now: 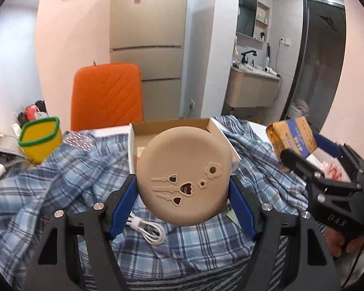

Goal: Organize soft objects
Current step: 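Carry the disc and gold pack over the cardboard box with both grippers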

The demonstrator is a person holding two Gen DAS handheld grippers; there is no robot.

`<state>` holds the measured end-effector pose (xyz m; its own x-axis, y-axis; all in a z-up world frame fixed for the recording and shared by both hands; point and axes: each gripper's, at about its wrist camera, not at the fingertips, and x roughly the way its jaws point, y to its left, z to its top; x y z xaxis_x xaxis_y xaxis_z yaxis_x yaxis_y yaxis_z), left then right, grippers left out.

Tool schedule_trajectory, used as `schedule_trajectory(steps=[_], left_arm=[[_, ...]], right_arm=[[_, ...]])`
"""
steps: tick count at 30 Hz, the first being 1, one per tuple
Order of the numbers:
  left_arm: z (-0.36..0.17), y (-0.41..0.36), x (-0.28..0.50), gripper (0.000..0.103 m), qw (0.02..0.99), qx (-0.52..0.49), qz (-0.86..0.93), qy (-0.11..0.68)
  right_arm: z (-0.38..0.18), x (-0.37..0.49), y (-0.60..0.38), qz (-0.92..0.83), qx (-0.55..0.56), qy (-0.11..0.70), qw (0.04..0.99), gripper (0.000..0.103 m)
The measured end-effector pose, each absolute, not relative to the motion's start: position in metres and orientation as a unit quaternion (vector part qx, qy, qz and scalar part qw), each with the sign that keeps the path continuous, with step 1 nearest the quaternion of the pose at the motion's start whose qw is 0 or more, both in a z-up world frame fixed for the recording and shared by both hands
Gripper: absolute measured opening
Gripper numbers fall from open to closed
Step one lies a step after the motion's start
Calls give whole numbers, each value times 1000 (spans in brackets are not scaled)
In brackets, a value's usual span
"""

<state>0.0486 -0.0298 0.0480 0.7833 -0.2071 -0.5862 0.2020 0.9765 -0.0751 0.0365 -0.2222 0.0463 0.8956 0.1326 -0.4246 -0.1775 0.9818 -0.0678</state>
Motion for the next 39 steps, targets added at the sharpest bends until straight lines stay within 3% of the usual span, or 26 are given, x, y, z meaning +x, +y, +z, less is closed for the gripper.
schedule_trajectory(steps=[13,23,29,39], left_arm=[[106,-34,88,73,965,13,-65,255],[139,-34,131,73,971,-2,-36,236],[125,-37,152,73,967,5,-42,251],[61,-30,200,74,942,9,-38,333]], right_arm=[[126,78,-203,72,-46,175,981,88],[152,128,-211,55,-1,180,982,88],[134,151,-215,56,1,199,978,88],[57,199,-217,63,6,311,948,88]])
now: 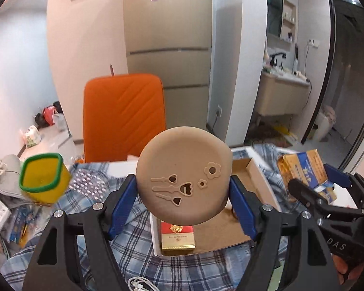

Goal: Organize soft objects
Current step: 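Carry the disc and gold pack over the cardboard box with both grippers, then lower the disc and gold pack into the box and open both grippers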

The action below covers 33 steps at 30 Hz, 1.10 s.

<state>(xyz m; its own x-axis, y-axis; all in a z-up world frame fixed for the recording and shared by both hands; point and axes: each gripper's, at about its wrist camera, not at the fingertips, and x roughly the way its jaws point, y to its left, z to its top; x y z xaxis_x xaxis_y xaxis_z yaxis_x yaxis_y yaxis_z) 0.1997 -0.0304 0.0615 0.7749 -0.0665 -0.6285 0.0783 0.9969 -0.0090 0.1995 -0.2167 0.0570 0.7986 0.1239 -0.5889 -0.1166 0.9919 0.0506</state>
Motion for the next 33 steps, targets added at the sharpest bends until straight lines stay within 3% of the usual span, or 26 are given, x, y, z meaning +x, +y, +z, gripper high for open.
schedule_trajectory(steps=[11,21,27,29,33], left_arm=[[14,-31,229,74,915,3,-41,402],[6,-33,234,74,912,15,-43,407],[15,-32,227,82,925,-3,-60,375],[20,-33,224,92,931,-3,-56,360],[26,-29,221,98,938,-13,-54,342]], right_arm=[[-21,231,-195,86,-18,405,910,88],[-38,233,-186,103,-23,417,903,88],[-36,228,-180,125,-27,406,905,88],[-34,224,-176,129,-32,400,907,88],[-31,219,-169,119,-56,379,916,89]])
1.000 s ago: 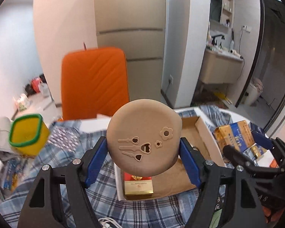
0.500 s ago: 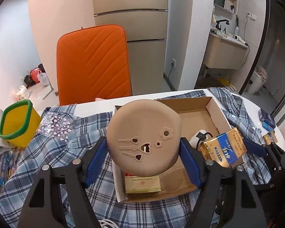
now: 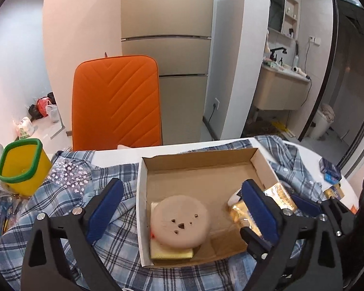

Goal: Organize soft objects
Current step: 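Lower the disc and gold pack into the box and open both grippers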

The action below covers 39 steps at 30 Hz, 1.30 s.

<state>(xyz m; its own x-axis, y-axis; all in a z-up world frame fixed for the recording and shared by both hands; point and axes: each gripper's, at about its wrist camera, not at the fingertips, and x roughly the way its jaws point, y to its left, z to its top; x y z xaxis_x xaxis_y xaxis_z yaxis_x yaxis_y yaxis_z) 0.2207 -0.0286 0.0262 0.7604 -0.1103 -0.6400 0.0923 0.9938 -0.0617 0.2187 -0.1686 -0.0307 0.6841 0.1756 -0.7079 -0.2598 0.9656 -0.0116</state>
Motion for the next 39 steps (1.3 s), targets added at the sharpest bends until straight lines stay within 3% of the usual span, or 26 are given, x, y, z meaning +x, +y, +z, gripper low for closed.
schedule_trajectory(steps=[17,39], left_arm=[[36,-25,213,98,944,-14,-48,327],[103,-31,118,101,970,-3,-60,234]], right_arm=[[-18,216,-174,112,-50,355,927,89],[78,124,-215,69,-38,220,972,89]])
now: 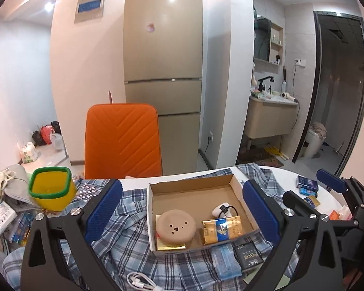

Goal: Organize soft objects
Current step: 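Lower the disc and gold pack into the box and open both grippers, then raise both open grippers out of the box and back away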

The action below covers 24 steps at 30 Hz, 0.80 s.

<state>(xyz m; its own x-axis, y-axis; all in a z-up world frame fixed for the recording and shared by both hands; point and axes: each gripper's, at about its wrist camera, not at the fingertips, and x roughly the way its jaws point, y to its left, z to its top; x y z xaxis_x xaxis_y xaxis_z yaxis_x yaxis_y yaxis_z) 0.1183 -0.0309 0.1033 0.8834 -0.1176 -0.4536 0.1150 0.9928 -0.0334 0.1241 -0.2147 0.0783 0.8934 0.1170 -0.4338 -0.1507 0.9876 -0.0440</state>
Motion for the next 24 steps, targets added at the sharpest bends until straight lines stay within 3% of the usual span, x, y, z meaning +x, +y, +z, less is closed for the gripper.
schedule_trajectory(steps=[7,10,15,24], left_arm=[[104,-36,70,102,981,4,-66,184],[98,-33,55,102,984,-6,-44,175],[85,-32,37,102,981,-12,-64,185],[44,-36,20,102,970,-14,-71,233]], right_arm=[[86,79,-229,73,-34,199,977,90],[84,58,-235,69,-34,184,980,103],[76,30,-242,63,-42,173,982,103],[38,19,-253,59,-39,228,971,103]])
